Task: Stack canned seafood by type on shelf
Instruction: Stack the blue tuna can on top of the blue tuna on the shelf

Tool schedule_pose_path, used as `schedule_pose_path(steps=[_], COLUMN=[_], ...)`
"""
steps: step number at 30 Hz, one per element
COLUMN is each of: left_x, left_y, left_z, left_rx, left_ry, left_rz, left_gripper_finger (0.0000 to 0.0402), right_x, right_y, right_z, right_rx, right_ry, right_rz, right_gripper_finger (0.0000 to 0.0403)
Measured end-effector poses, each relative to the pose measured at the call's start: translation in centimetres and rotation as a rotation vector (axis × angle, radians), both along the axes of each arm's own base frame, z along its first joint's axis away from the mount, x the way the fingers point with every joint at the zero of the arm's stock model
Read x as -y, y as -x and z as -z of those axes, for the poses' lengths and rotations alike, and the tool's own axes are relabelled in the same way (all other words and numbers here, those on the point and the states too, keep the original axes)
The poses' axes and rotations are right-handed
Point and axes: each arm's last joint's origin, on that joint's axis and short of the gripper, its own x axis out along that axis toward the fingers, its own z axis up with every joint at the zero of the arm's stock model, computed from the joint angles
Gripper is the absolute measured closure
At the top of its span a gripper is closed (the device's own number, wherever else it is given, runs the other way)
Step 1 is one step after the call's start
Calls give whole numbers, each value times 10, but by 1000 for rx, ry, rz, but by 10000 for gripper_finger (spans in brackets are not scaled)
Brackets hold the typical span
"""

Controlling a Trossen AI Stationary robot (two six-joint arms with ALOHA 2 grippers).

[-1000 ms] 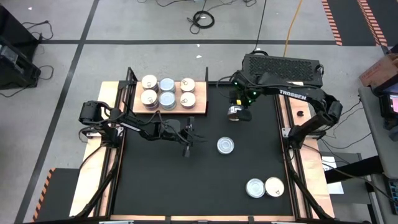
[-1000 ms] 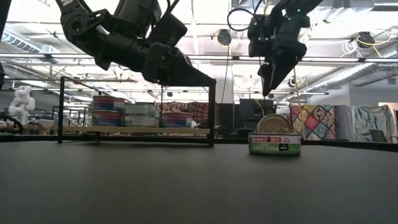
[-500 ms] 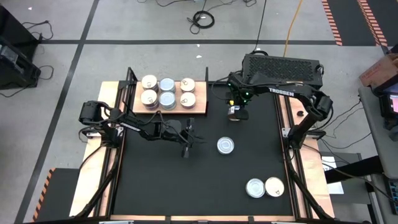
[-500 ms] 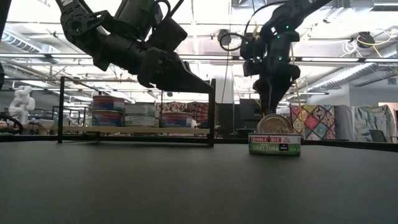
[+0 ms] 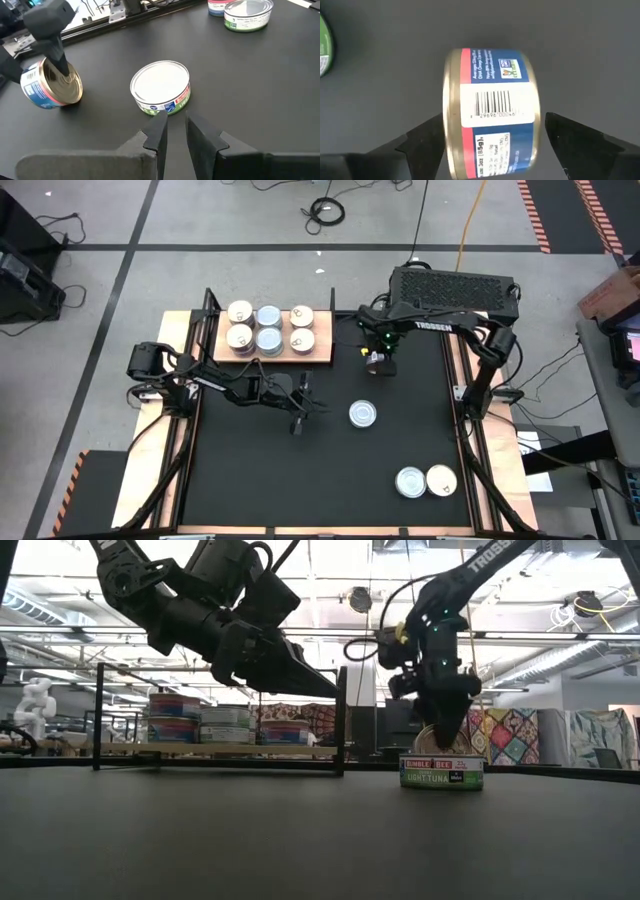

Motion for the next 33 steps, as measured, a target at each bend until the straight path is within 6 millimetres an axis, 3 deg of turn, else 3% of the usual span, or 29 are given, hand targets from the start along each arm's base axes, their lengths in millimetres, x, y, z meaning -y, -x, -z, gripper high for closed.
schedule_pose_path(steps=[4, 10, 15, 20, 24, 27, 30, 33], left_x=[0, 1, 4, 0, -10, -15, -15, -11], left_y=[0, 0, -1, -4, -5, -5, -5, -5], left_z=[0, 0, -5, -14, -16, -16, -17, -17], left_rx=[-1, 2, 54, 125, 132, 119, 103, 108], left_ry=[-1, 12, 67, 185, 317, 393, 460, 420], left_rz=[0, 30, 124, 106, -51, -52, -40, -18], left_gripper_finger=[329, 329, 329, 329, 329, 325, 303, 264], right_x=[-3, -7, -15, -39, -64, -85, -103, -117], right_y=[2, 3, -1, -12, -24, -30, -33, -37], right_z=[3, -2, -4, -14, -24, -31, -39, -44], right_rx=[-17, 23, 106, 223, 244, 251, 258, 282], right_ry=[-81, -160, -335, -528, -464, -375, -289, -242], right_rz=[3, 31, 89, 40, -33, -99, -161, -201], right_gripper_finger=[110, 229, 228, 228, 228, 228, 228, 228])
